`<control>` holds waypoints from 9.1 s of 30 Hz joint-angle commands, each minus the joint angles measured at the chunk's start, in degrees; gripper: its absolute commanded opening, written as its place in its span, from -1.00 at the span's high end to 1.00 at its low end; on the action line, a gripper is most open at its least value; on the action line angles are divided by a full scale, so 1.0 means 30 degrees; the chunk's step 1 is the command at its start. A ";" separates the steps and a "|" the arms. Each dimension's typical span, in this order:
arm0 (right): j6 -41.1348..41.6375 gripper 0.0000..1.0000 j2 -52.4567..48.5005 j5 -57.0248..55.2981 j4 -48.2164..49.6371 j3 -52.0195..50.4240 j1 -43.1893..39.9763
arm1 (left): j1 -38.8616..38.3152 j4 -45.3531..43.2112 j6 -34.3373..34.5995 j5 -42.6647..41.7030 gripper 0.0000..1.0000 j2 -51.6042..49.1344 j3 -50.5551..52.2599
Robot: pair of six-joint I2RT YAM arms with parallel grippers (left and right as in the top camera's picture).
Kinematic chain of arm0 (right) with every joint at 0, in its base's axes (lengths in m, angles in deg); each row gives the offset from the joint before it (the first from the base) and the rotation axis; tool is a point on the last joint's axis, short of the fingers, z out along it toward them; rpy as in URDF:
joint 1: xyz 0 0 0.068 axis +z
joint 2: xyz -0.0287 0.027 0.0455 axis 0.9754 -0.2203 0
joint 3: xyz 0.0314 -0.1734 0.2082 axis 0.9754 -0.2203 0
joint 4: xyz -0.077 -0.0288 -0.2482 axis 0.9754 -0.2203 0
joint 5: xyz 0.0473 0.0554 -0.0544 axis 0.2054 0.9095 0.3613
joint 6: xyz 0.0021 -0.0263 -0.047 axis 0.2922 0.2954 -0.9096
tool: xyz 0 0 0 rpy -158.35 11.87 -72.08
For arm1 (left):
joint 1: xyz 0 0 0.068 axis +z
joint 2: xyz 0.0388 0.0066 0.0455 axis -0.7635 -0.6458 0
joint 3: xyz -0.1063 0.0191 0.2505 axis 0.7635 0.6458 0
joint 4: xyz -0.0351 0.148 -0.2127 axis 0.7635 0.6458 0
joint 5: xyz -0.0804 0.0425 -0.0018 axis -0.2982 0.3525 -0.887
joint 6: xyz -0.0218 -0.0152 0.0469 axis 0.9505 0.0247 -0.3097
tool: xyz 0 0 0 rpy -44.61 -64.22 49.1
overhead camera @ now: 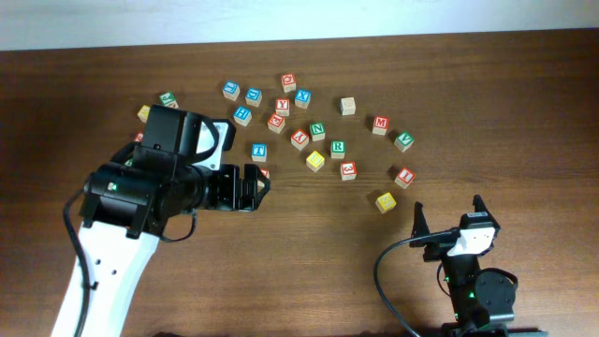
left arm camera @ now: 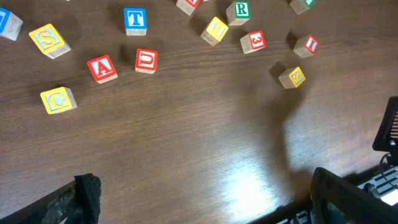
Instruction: Spell out ICRA
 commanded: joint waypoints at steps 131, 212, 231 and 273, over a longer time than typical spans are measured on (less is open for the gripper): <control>1.2203 0.47 -3.7703 0.1188 -1.4396 2.4946 0.0831 | 1.1482 0.1107 0.5807 0.5792 -0.98 -0.5843 0.0058; 1.3070 -0.97 -2.7846 -0.3570 -2.3999 2.9186 -0.5960 | 1.1482 0.1107 0.5807 0.5799 -0.98 -0.5843 0.0058; 1.3070 -0.97 -2.7846 -0.3577 -2.3970 2.9186 -0.5931 | 0.5603 0.4357 0.1581 -0.2659 -0.98 -0.5843 0.0058; 1.3063 -0.97 -2.7846 -0.3577 -2.3970 2.9186 -0.5931 | 0.3395 -0.0780 0.1770 0.5683 -0.98 -0.6047 0.0058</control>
